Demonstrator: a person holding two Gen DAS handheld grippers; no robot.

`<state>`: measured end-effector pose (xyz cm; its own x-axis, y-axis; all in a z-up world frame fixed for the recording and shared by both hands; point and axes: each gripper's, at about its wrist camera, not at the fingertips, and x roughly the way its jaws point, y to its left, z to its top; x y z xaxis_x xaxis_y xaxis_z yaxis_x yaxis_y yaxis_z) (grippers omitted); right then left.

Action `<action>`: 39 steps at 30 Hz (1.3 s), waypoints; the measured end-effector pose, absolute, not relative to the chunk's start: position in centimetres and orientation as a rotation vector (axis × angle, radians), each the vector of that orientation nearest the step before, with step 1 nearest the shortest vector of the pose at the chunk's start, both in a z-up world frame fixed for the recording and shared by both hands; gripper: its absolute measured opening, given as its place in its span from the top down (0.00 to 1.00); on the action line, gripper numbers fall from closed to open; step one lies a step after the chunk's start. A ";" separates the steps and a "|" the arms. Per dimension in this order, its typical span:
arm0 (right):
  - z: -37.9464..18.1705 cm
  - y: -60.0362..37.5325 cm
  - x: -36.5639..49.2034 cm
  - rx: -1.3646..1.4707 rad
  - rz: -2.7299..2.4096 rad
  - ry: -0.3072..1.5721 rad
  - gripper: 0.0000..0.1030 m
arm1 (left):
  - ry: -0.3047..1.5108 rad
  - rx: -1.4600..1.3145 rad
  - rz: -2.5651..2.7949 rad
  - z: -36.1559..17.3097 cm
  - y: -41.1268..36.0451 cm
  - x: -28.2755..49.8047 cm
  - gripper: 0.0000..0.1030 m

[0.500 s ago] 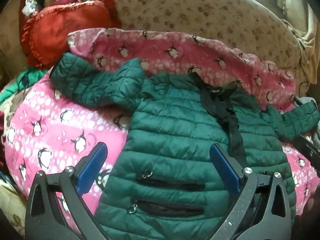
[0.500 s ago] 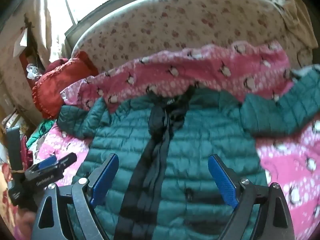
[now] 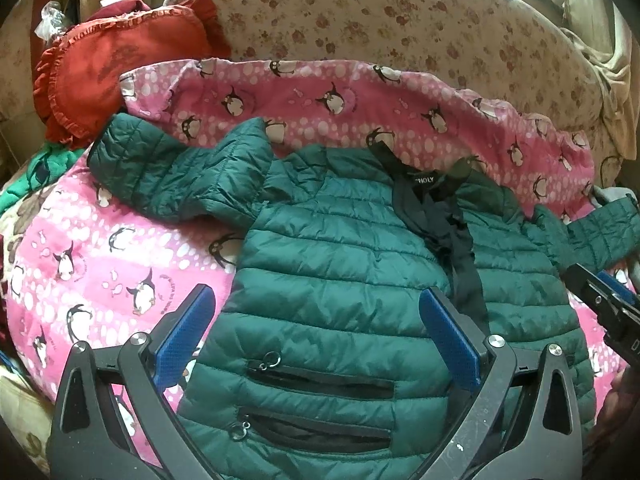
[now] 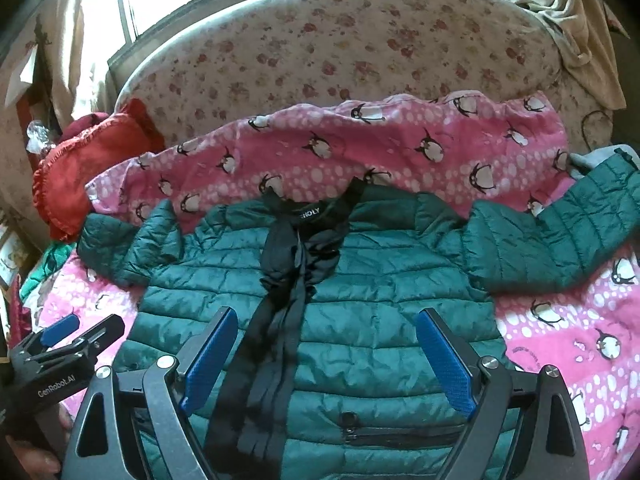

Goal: Fold large clothes

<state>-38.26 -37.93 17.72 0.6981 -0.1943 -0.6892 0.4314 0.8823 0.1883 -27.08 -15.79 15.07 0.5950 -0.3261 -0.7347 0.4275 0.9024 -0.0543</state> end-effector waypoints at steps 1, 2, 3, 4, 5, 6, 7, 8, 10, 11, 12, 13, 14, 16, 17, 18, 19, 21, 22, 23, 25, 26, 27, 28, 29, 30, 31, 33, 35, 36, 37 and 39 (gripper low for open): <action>17.7 -38.1 -38.2 0.350 -0.361 0.720 0.13 | 0.825 0.133 -0.440 15.0 -15.9 -27.1 0.01; 17.6 -38.2 -38.2 0.348 -0.368 0.724 0.13 | 0.825 0.135 -0.440 14.8 -15.9 -27.0 0.01; 17.4 -38.3 -38.2 0.344 -0.375 0.723 0.13 | 0.827 0.137 -0.440 14.7 -16.0 -27.0 0.01; 17.3 -38.5 -38.1 0.347 -0.377 0.724 0.13 | 0.827 0.140 -0.440 14.6 -16.1 -27.0 0.01; 17.2 -38.6 -38.0 0.348 -0.383 0.730 0.13 | 0.828 0.142 -0.439 14.5 -16.2 -26.9 0.01; 17.1 -38.7 -37.8 0.347 -0.387 0.733 0.13 | 0.830 0.138 -0.441 14.5 -16.2 -26.9 0.01; 17.0 -38.7 -37.7 0.341 -0.391 0.738 0.13 | 0.831 0.138 -0.442 14.4 -16.3 -26.9 0.01; 16.9 -38.8 -37.5 0.332 -0.397 0.746 0.13 | 0.832 0.138 -0.441 14.3 -16.4 -26.8 0.01; 16.7 -38.8 -37.3 0.323 -0.401 0.753 0.13 | 0.832 0.140 -0.441 14.1 -16.4 -26.8 0.01; 16.6 -38.8 -37.2 0.325 -0.400 0.752 0.14 | 0.832 0.141 -0.442 14.1 -16.4 -26.7 0.01; 16.4 -38.8 -37.1 0.327 -0.402 0.753 0.14 | 0.830 0.144 -0.442 14.0 -16.5 -26.7 0.01; 16.3 -38.8 -37.0 0.333 -0.399 0.746 0.14 | 0.829 0.145 -0.441 13.9 -16.6 -26.6 0.01; 16.2 -38.9 -37.0 0.336 -0.403 0.750 0.14 | 0.829 0.147 -0.439 13.9 -16.6 -26.6 0.01; 15.9 -38.9 -36.8 0.345 -0.408 0.755 0.14 | 0.834 0.147 -0.440 13.6 -16.8 -26.4 0.01; 15.7 -39.0 -36.7 0.346 -0.409 0.761 0.14 | 0.836 0.146 -0.442 13.5 -16.8 -26.4 0.01; 15.6 -39.0 -36.6 0.352 -0.408 0.763 0.14 | 0.838 0.143 -0.442 13.4 -16.8 -26.3 0.01; 15.5 -39.1 -36.5 0.358 -0.409 0.766 0.14 | 0.841 0.128 -0.448 13.3 -16.8 -26.2 0.01; 15.3 -39.1 -36.4 0.363 -0.411 0.773 0.14 | 0.846 0.125 -0.445 13.1 -16.8 -26.0 0.01; 15.2 -39.1 -36.3 0.363 -0.413 0.776 0.14 | 0.851 0.125 -0.444 12.9 -16.9 -25.9 0.01; 15.1 -39.1 -36.4 0.365 -0.415 0.777 0.14 | 0.853 0.126 -0.445 12.8 -16.9 -25.8 0.01; 14.8 -39.2 -36.4 0.364 -0.419 0.782 0.14 | 0.859 0.131 -0.440 12.4 -17.0 -25.7 0.01; 14.7 -39.3 -36.3 0.367 -0.421 0.786 0.14 | 0.861 0.134 -0.438 12.3 -17.0 -25.6 0.01; 14.6 -39.4 -36.3 0.370 -0.423 0.791 0.14 | 0.863 0.135 -0.437 12.2 -17.0 -25.5 0.01; 14.4 -39.4 -36.3 0.372 -0.425 0.794 0.14 | 0.864 0.136 -0.435 12.1 -17.0 -25.5 0.01; 14.4 -39.5 -36.2 0.372 -0.427 0.797 0.14 | 0.864 0.136 -0.431 12.0 -17.0 -25.4 0.01; 14.3 -39.6 -36.2 0.374 -0.429 0.799 0.14 | 0.864 0.135 -0.429 11.9 -17.0 -25.3 0.01; 14.3 -39.6 -36.1 0.375 -0.433 0.801 0.14 | 0.865 0.133 -0.427 11.9 -17.0 -25.1 0.01; 14.3 -39.7 -36.0 0.373 -0.438 0.803 0.14 | 0.865 0.130 -0.422 11.8 -17.0 -24.9 0.01; 14.2 -39.7 -36.0 0.374 -0.433 0.800 0.14 | 0.865 0.130 -0.421 11.7 -17.0 -24.7 0.01; 14.2 -39.8 -35.9 0.372 -0.431 0.800 0.14 | 0.864 0.133 -0.419 11.7 -17.1 -24.6 0.01; 14.2 -39.8 -35.8 0.372 -0.428 0.800 0.14 | 0.862 0.134 -0.418 11.7 -17.1 -24.5 0.01; 14.2 -39.9 -35.4 0.364 -0.426 0.806 0.14 | 0.858 0.145 -0.418 11.6 -17.3 -24.4 0.01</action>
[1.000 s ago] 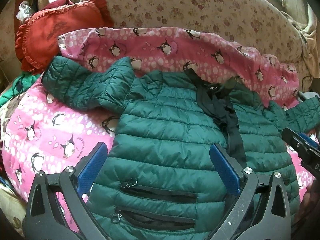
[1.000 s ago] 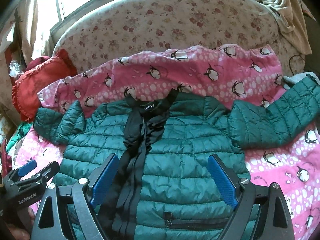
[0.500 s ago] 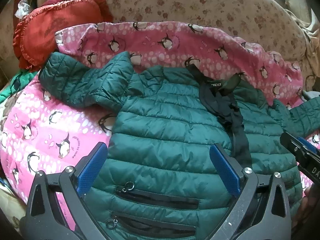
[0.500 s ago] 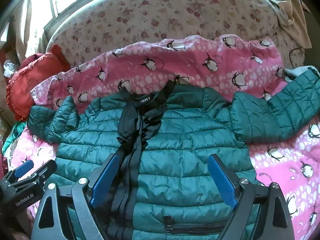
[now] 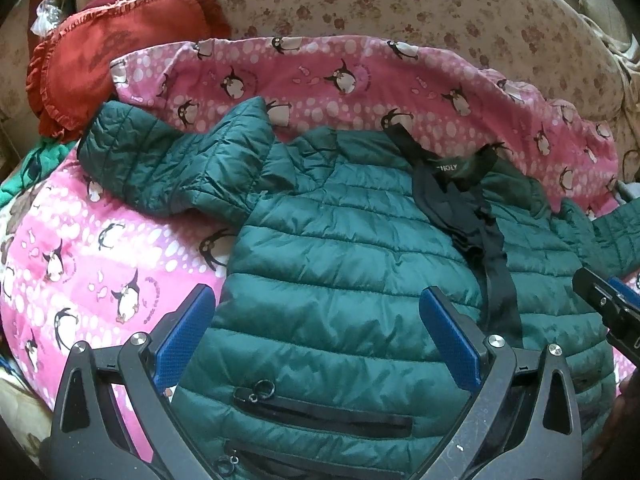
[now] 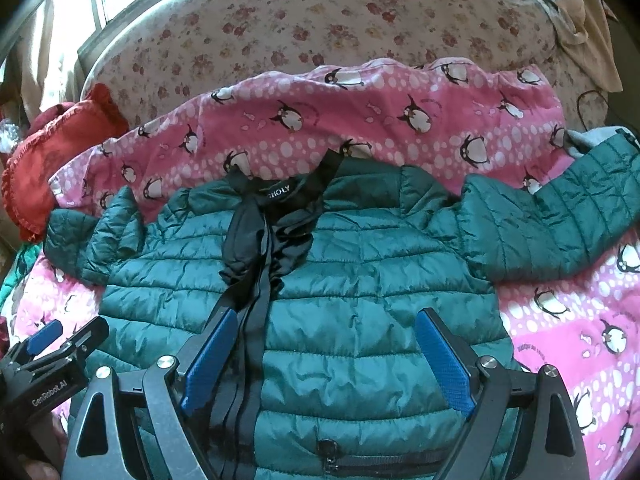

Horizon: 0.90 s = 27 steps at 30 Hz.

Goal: Fold large clothes

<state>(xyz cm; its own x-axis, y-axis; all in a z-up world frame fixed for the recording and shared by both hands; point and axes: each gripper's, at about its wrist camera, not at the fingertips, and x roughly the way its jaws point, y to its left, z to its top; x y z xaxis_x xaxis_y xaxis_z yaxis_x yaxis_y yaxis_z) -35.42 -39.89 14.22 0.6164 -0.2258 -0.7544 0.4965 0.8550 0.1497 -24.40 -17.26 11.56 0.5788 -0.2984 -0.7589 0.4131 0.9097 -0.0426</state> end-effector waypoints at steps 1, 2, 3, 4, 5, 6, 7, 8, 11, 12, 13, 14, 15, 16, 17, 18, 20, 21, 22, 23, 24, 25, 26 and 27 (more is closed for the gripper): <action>14.2 -39.9 -35.2 0.359 -0.427 0.812 0.14 | 0.857 0.152 -0.417 11.5 -17.4 -24.3 0.01; 14.2 -39.9 -35.0 0.352 -0.429 0.817 0.14 | 0.855 0.156 -0.416 11.5 -17.4 -24.2 0.01; 14.3 -40.0 -34.8 0.347 -0.433 0.820 0.14 | 0.852 0.158 -0.414 11.5 -17.5 -24.1 0.01; 14.3 -40.0 -34.7 0.348 -0.435 0.820 0.14 | 0.851 0.157 -0.412 11.6 -17.5 -24.0 0.01; 14.3 -40.0 -34.6 0.355 -0.438 0.824 0.14 | 0.851 0.154 -0.410 11.6 -17.5 -23.9 0.01; 14.3 -40.0 -34.5 0.359 -0.442 0.826 0.14 | 0.851 0.149 -0.410 11.6 -17.5 -23.7 0.01; 14.3 -40.2 -34.4 0.364 -0.445 0.824 0.14 | 0.851 0.146 -0.408 11.6 -17.5 -23.6 0.01; 14.3 -40.2 -34.4 0.368 -0.449 0.826 0.14 | 0.849 0.144 -0.405 11.6 -17.6 -23.5 0.01; 14.2 -40.5 -34.0 0.379 -0.454 0.832 0.14 | 0.841 0.147 -0.402 11.6 -17.8 -23.2 0.01; 14.1 -40.5 -33.9 0.382 -0.457 0.834 0.14 | 0.841 0.148 -0.401 11.6 -17.8 -23.1 0.01; 14.0 -40.5 -33.7 0.384 -0.458 0.837 0.14 | 0.842 0.147 -0.400 11.5 -17.9 -22.9 0.01; 13.8 -40.6 -33.7 0.385 -0.458 0.839 0.14 | 0.845 0.145 -0.398 11.5 -18.0 -22.8 0.01; 13.7 -40.6 -33.6 0.386 -0.460 0.843 0.14 | 0.847 0.145 -0.397 11.4 -18.0 -22.7 0.01; 13.5 -40.7 -33.5 0.388 -0.462 0.847 0.14 | 0.850 0.145 -0.397 11.2 -18.0 -22.6 0.01; 13.3 -40.8 -33.4 0.390 -0.464 0.852 0.14 | 0.851 0.146 -0.396 11.1 -18.1 -22.6 0.01; 13.2 -40.9 -33.3 0.393 -0.464 0.857 0.14 | 0.853 0.149 -0.394 11.0 -18.2 -22.5 0.01; 12.9 -41.0 -33.1 0.398 -0.464 0.861 0.14 | 0.855 0.155 -0.392 10.7 -18.3 -22.3 0.01; 12.7 -41.1 -33.1 0.399 -0.465 0.864 0.14 | 0.857 0.155 -0.391 10.6 -18.4 -22.2 0.01; 12.6 -41.1 -33.0 0.398 -0.466 0.865 0.14 | 0.860 0.155 -0.391 10.5 -18.5 -22.2 0.01; 12.6 -41.1 -32.9 0.395 -0.466 0.864 0.14 | 0.863 0.154 -0.391 10.4 -18.5 -22.1 0.01; 12.5 -41.1 -32.9 0.394 -0.466 0.866 0.14 | 0.867 0.152 -0.392 10.3 -18.6 -22.0 0.01; 12.5 -41.2 -32.8 0.393 -0.467 0.866 0.14 | 0.868 0.151 -0.392 10.3 -18.6 -21.9 0.01; 12.5 -41.2 -32.8 0.394 -0.469 0.866 0.14 | 0.868 0.150 -0.391 10.3 -18.7 -21.9 0.01; 12.5 -41.3 -32.7 0.395 -0.471 0.866 0.14 | 0.867 0.151 -0.391 10.3 -18.7 -21.8 0.01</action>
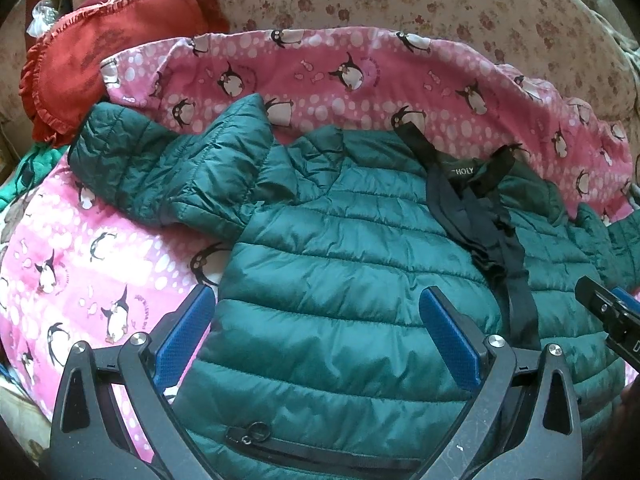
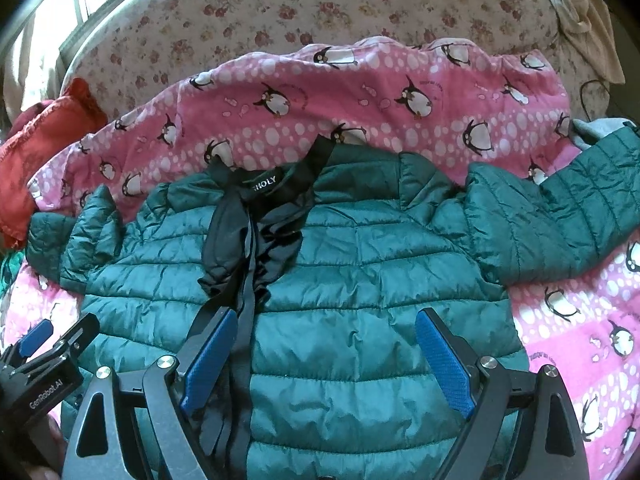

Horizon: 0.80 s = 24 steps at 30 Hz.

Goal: Fold large clothes

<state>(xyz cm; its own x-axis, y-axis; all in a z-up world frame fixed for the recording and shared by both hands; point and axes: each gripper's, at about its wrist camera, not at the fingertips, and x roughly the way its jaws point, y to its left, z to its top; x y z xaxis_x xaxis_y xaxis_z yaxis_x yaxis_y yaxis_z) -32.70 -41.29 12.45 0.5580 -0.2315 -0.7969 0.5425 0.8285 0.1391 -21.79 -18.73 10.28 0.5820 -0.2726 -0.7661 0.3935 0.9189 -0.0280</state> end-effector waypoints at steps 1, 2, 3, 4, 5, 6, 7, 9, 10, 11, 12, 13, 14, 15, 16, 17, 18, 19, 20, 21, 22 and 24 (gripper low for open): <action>12.4 -41.4 -32.6 0.398 -0.472 0.867 0.14 | 0.866 0.152 -0.391 10.3 -18.8 -21.7 0.01; 12.4 -41.5 -32.6 0.400 -0.472 0.866 0.14 | 0.865 0.152 -0.390 10.2 -18.8 -21.7 0.01; 12.3 -41.6 -32.6 0.402 -0.473 0.866 0.14 | 0.866 0.151 -0.390 10.3 -18.8 -21.7 0.01; 12.3 -41.7 -32.5 0.404 -0.474 0.867 0.14 | 0.866 0.150 -0.390 10.3 -18.8 -21.7 0.01; 12.3 -41.7 -32.5 0.404 -0.476 0.867 0.14 | 0.866 0.150 -0.390 10.3 -18.8 -21.7 0.01; 12.2 -41.8 -32.5 0.404 -0.477 0.866 0.14 | 0.864 0.148 -0.389 10.3 -18.8 -21.7 0.01; 12.2 -41.8 -32.4 0.404 -0.478 0.866 0.14 | 0.864 0.146 -0.387 10.3 -18.8 -21.5 0.01; 12.2 -41.9 -32.3 0.403 -0.480 0.864 0.14 | 0.865 0.138 -0.386 10.4 -18.8 -21.3 0.01; 12.1 -41.9 -32.3 0.403 -0.481 0.864 0.14 | 0.866 0.133 -0.386 10.4 -18.7 -21.2 0.01; 12.2 -41.9 -32.2 0.402 -0.482 0.866 0.14 | 0.866 0.130 -0.386 10.5 -18.6 -21.1 0.01; 12.1 -42.0 -32.1 0.404 -0.483 0.865 0.14 | 0.866 0.127 -0.386 10.5 -18.6 -21.1 0.01; 12.1 -41.9 -32.1 0.405 -0.485 0.864 0.14 | 0.867 0.127 -0.385 10.5 -18.7 -21.0 0.01; 12.1 -41.9 -32.0 0.405 -0.485 0.862 0.14 | 0.866 0.128 -0.385 10.5 -18.6 -21.1 0.01; 12.0 -41.9 -32.0 0.405 -0.487 0.861 0.14 | 0.866 0.128 -0.386 10.5 -18.6 -21.1 0.01; 12.0 -41.9 -31.9 0.403 -0.487 0.860 0.14 | 0.865 0.130 -0.386 10.5 -18.6 -21.0 0.01; 11.9 -41.8 -31.9 0.401 -0.486 0.861 0.14 | 0.864 0.130 -0.384 10.5 -18.6 -21.0 0.01; 11.9 -41.8 -31.8 0.399 -0.485 0.863 0.14 | 0.864 0.132 -0.383 10.5 -18.6 -21.0 0.01; 11.8 -41.8 -31.8 0.398 -0.483 0.864 0.14 | 0.864 0.132 -0.382 10.5 -18.6 -20.9 0.01; 11.7 -41.7 -31.8 0.398 -0.482 0.865 0.14 | 0.865 0.132 -0.382 10.5 -18.5 -20.9 0.01; 11.6 -41.7 -31.7 0.400 -0.482 0.867 0.14 | 0.866 0.132 -0.382 10.5 -18.5 -20.8 0.01; 11.6 -41.8 -31.7 0.401 -0.481 0.867 0.14 | 0.867 0.131 -0.381 10.5 -18.6 -20.7 0.01; 11.4 -41.9 -31.7 0.404 -0.483 0.869 0.14 | 0.871 0.129 -0.379 10.4 -18.5 -20.6 0.01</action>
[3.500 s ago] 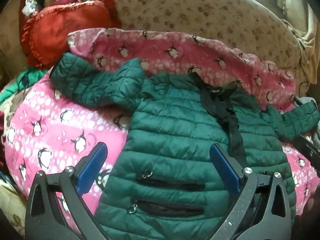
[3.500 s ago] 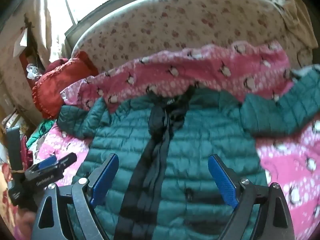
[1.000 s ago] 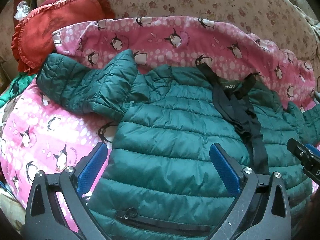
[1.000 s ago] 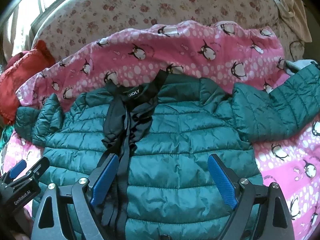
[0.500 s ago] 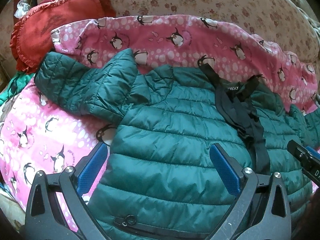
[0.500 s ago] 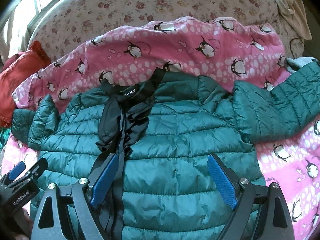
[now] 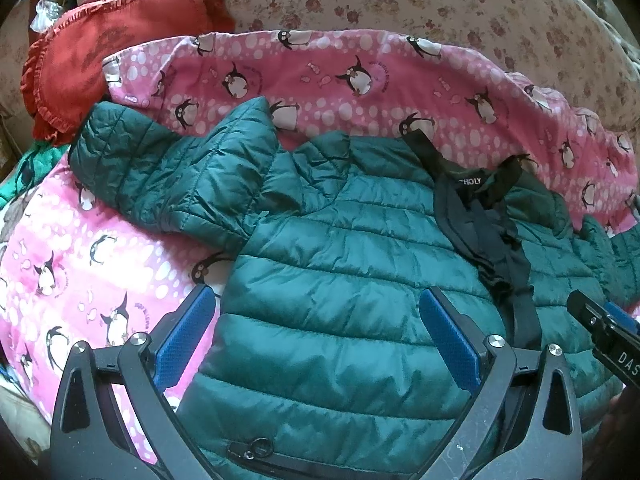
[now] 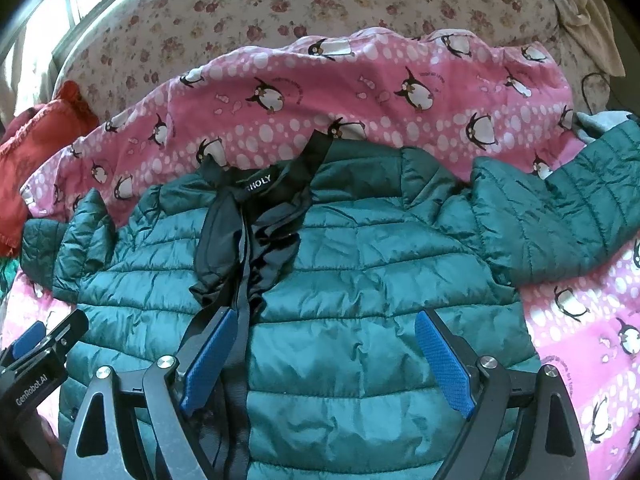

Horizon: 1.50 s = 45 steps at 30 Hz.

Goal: Fold large clothes

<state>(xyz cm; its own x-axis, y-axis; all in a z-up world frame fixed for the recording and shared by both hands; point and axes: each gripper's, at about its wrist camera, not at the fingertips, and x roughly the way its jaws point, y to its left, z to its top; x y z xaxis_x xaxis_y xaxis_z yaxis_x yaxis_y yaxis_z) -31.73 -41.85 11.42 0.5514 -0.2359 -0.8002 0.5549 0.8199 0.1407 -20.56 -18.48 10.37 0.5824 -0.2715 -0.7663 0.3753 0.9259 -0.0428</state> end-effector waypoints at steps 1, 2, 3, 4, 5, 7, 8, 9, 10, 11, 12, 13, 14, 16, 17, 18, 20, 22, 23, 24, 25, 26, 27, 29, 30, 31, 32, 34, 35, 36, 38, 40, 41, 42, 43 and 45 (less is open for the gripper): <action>11.4 -41.9 -31.7 0.406 -0.484 0.870 0.14 | 0.873 0.127 -0.378 10.3 -18.5 -20.5 0.01; 11.3 -41.9 -31.7 0.406 -0.484 0.871 0.14 | 0.874 0.124 -0.376 10.3 -18.4 -20.4 0.01; 11.3 -41.9 -31.6 0.407 -0.484 0.872 0.14 | 0.876 0.121 -0.374 10.3 -18.4 -20.3 0.01; 11.2 -41.8 -31.5 0.406 -0.483 0.875 0.14 | 0.877 0.120 -0.373 10.2 -18.4 -20.3 0.01; 11.2 -41.8 -31.5 0.405 -0.482 0.876 0.14 | 0.879 0.119 -0.373 10.1 -18.3 -20.2 0.01; 11.1 -41.6 -31.2 0.397 -0.479 0.881 0.14 | 0.883 0.120 -0.372 10.0 -18.4 -20.2 0.01; 11.1 -41.5 -31.1 0.393 -0.479 0.881 0.14 | 0.884 0.120 -0.372 10.0 -18.4 -20.2 0.01; 11.1 -41.4 -30.9 0.390 -0.479 0.882 0.14 | 0.884 0.120 -0.371 9.9 -18.3 -20.1 0.01; 11.0 -41.4 -30.8 0.391 -0.479 0.882 0.14 | 0.884 0.119 -0.371 9.9 -18.2 -20.1 0.01; 11.0 -41.4 -30.8 0.394 -0.478 0.882 0.14 | 0.884 0.118 -0.370 9.9 -18.2 -20.1 0.01; 10.9 -41.3 -30.7 0.395 -0.479 0.883 0.14 | 0.885 0.118 -0.368 9.9 -18.0 -20.0 0.01; 10.8 -41.3 -30.7 0.397 -0.479 0.885 0.14 | 0.886 0.117 -0.367 9.9 -17.9 -19.9 0.01; 10.8 -41.3 -30.7 0.400 -0.478 0.888 0.14 | 0.886 0.115 -0.364 9.9 -17.7 -19.8 0.01; 10.6 -41.3 -30.7 0.401 -0.479 0.893 0.14 | 0.886 0.114 -0.358 9.9 -17.3 -19.6 0.01; 10.5 -41.3 -30.7 0.403 -0.479 0.895 0.14 | 0.886 0.113 -0.356 9.9 -17.2 -19.5 0.01; 10.4 -41.3 -30.7 0.403 -0.479 0.897 0.14 | 0.886 0.111 -0.351 9.9 -16.9 -19.3 0.01; 10.4 -41.3 -30.7 0.404 -0.482 0.899 0.14 | 0.887 0.104 -0.342 10.0 -16.4 -19.1 0.01; 10.3 -41.3 -30.7 0.404 -0.482 0.901 0.14 | 0.887 0.093 -0.333 10.1 -15.9 -18.9 0.01; 10.3 -41.2 -30.7 0.402 -0.481 0.902 0.14 | 0.887 0.088 -0.329 10.2 -15.7 -18.8 0.01; 10.3 -41.1 -30.6 0.399 -0.480 0.904 0.14 | 0.888 0.084 -0.327 10.2 -15.5 -18.7 0.01; 10.2 -41.1 -30.6 0.396 -0.480 0.905 0.14 | 0.889 0.083 -0.326 10.3 -15.3 -18.6 0.01; 10.2 -40.9 -30.5 0.393 -0.478 0.907 0.14 | 0.889 0.082 -0.323 10.3 -15.2 -18.5 0.01; 10.2 -40.8 -30.5 0.392 -0.477 0.908 0.14 | 0.889 0.081 -0.319 10.4 -14.9 -18.4 0.01; 10.2 -40.6 -30.4 0.386 -0.475 0.910 0.14 | 0.889 0.077 -0.314 10.5 -14.6 -18.3 0.01; 10.2 -40.6 -30.4 0.384 -0.475 0.912 0.14 | 0.890 0.073 -0.311 10.5 -14.3 -18.2 0.01; 10.1 -40.6 -30.4 0.383 -0.475 0.913 0.14 | 0.892 0.071 -0.309 10.5 -14.1 -18.1 0.01; 10.1 -40.6 -30.4 0.383 -0.475 0.914 0.14 | 0.894 0.068 -0.306 10.5 -13.9 -18.0 0.01; 10.1 -40.6 -30.4 0.386 -0.475 0.916 0.14 | 0.896 0.066 -0.301 10.5 -13.5 -17.7 0.01; 10.1 -40.7 -30.4 0.387 -0.476 0.916 0.14 | 0.896 0.065 -0.297 10.5 -13.3 -17.6 0.01; 10.1 -40.7 -30.4 0.389 -0.476 0.917 0.14 | 0.896 0.065 -0.294 10.5 -13.0 -17.5 0.01; 10.0 -40.7 -30.5 0.397 -0.466 0.913 0.14 | 0.897 0.063 -0.286 10.5 -12.4 -17.2 0.01; 9.9 -40.7 -30.5 0.404 -0.453 0.909 0.14 | 0.903 0.050 -0.282 10.4 -11.6 -16.9 0.01; 9.8 -40.7 -30.6 0.405 -0.456 0.909 0.14 | 0.906 0.043 -0.284 10.4 -11.3 -16.7 0.01; 9.7 -40.6 -30.6 0.405 -0.459 0.909 0.14 | 0.914 0.032 -0.282 10.3 -10.7 -16.5 0.01; 9.6 -40.6 -30.6 0.407 -0.460 0.912 0.14 | 0.917 0.029 -0.277 10.2 -10.3 -16.3 0.01; 9.4 -40.6 -30.6 0.408 -0.463 0.917 0.14 | 0.921 0.023 -0.255 10.0 -9.2 -15.7 0.01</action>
<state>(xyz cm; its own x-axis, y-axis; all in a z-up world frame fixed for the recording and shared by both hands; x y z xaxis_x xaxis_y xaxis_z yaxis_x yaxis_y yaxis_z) -30.60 -40.64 9.43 0.5237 -0.2053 -0.8268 0.5431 0.8282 0.1383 -15.74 -9.16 10.05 0.5774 -0.2079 -0.7896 0.2272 0.9698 -0.0892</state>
